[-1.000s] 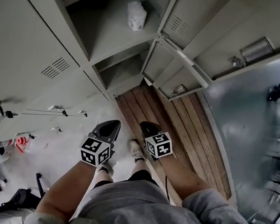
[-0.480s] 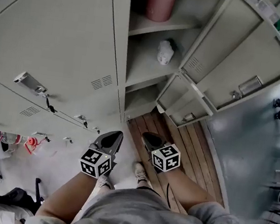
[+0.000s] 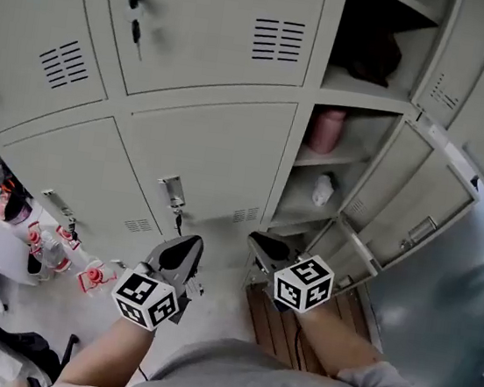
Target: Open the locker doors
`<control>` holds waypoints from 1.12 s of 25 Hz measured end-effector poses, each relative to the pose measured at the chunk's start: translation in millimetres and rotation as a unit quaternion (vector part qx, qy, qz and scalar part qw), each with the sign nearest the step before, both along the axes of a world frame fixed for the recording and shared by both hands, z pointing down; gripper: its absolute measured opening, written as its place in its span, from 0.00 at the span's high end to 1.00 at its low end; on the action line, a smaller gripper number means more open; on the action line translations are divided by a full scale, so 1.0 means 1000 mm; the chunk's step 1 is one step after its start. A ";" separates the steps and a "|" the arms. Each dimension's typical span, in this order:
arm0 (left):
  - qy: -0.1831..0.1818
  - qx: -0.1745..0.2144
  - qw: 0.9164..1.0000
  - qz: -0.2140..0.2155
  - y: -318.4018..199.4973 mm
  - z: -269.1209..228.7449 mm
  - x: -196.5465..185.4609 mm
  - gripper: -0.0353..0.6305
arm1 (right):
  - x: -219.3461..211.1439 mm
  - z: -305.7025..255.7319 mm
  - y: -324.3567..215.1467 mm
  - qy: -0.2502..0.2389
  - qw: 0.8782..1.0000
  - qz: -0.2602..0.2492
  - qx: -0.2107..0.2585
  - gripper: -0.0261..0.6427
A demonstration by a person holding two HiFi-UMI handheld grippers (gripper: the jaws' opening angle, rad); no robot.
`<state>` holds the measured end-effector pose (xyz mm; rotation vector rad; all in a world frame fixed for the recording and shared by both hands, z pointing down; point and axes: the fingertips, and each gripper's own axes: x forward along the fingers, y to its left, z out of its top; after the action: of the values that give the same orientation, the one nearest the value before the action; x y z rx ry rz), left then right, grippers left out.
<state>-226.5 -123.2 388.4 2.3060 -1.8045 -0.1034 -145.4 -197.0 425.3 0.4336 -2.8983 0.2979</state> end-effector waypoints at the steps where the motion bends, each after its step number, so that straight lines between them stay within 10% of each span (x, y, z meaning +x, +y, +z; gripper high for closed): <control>1: -0.002 0.008 1.000 -0.007 0.004 -0.014 -0.008 0.94 | -0.007 -0.015 0.002 -0.004 1.000 -0.006 0.008 0.93; 12: -0.017 0.080 0.995 -0.053 0.011 -0.107 -0.049 0.94 | -0.047 -0.120 -0.012 -0.068 0.994 -0.055 0.063 0.95; 28: -0.019 0.082 0.994 -0.072 -0.029 -0.091 -0.058 0.94 | -0.054 -0.097 -0.059 -0.077 0.993 -0.075 0.052 0.95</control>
<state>-284.2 -152.4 297.4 2.2958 -2.0512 -0.2396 -199.9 -255.6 328.7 0.2140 -3.0869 0.1628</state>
